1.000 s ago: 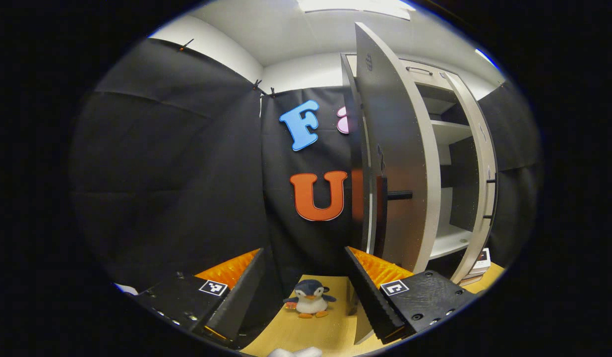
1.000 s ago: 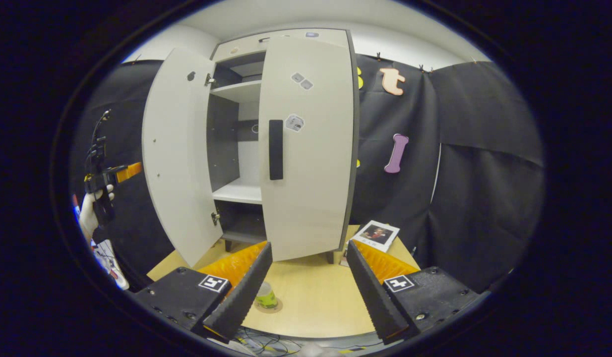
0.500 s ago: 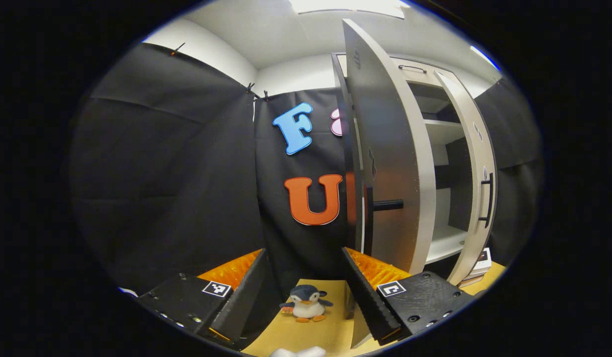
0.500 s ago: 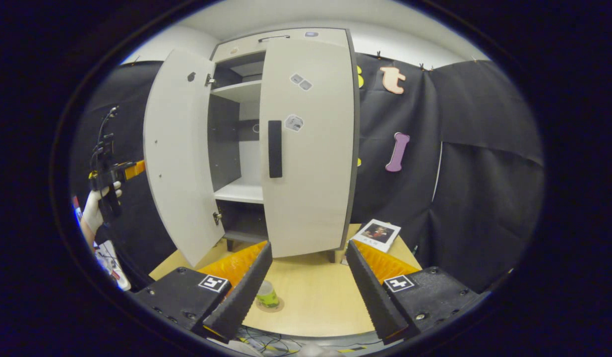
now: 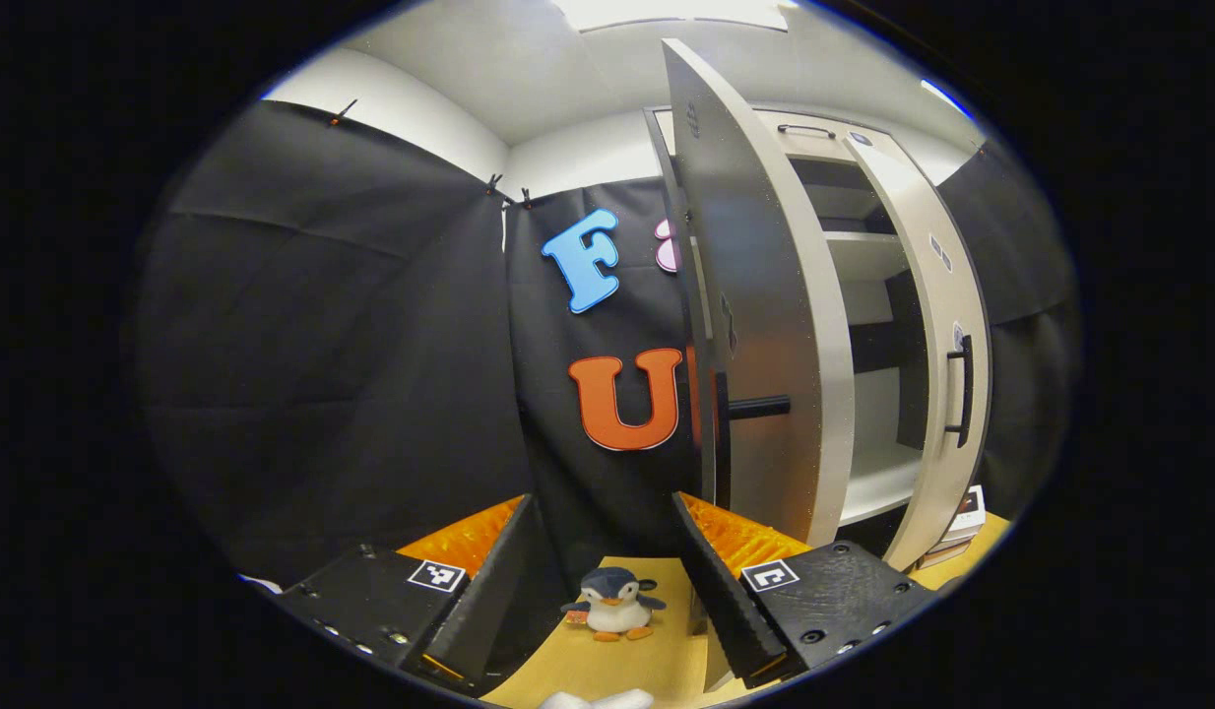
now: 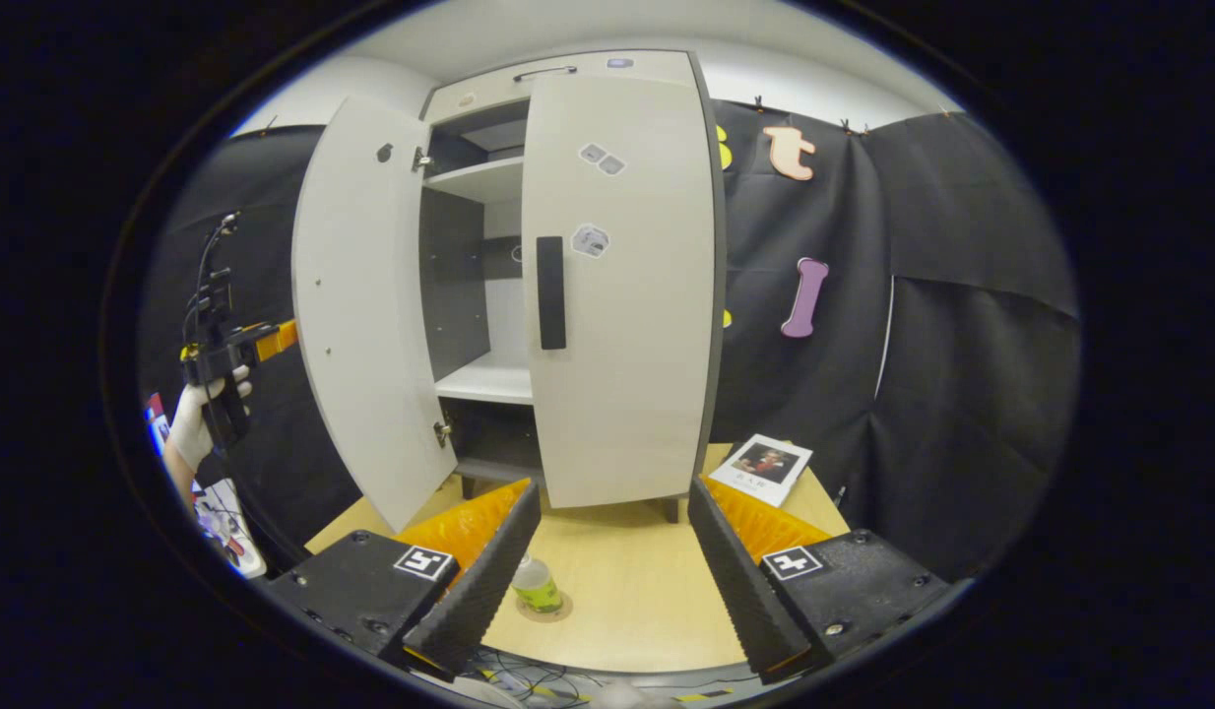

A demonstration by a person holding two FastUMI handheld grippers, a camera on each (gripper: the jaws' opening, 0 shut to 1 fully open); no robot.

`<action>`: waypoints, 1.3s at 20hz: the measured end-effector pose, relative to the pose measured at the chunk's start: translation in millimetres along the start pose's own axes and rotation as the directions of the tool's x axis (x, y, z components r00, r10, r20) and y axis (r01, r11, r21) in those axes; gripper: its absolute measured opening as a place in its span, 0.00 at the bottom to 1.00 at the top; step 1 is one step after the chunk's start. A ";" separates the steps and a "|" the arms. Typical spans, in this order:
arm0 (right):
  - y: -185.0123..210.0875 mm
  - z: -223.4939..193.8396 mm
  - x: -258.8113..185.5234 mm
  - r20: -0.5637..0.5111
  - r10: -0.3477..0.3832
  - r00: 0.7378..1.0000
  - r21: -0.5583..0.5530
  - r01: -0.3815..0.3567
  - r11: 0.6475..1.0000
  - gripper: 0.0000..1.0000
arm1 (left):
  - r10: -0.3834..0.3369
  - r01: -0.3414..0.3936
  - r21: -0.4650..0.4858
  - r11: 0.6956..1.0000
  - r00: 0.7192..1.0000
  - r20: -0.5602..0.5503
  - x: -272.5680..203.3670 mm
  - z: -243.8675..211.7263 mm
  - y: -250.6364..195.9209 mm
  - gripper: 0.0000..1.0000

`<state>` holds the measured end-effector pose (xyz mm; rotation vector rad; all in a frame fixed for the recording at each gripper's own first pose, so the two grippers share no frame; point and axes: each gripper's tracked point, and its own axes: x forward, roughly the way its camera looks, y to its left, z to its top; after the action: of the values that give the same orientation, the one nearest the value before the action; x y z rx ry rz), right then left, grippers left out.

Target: Grasp the bottle in the cabinet with the left hand and place it on the coaster, then close the right door with the right hand and the left door with the left hand.

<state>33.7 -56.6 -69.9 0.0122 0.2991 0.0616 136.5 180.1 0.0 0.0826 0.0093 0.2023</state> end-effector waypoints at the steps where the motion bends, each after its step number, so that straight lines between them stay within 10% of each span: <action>1: -2.5 0.5 0.5 0.000 -0.001 1.000 0.002 0.001 1.000 0.99 | 0.002 -0.002 -0.004 1.000 1.000 -0.003 -1.0 0.5 -2.8 0.82; 26: -33.4 33.3 -2.6 0.118 -0.071 0.990 0.063 0.064 0.996 0.99 | -0.319 0.311 -0.135 0.941 0.947 -0.041 -48.8 12.9 -167.1 0.96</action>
<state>43.0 -90.2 -38.1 0.0640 0.1809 -0.0153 122.3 6.2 -0.9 -0.0526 0.0713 -0.1161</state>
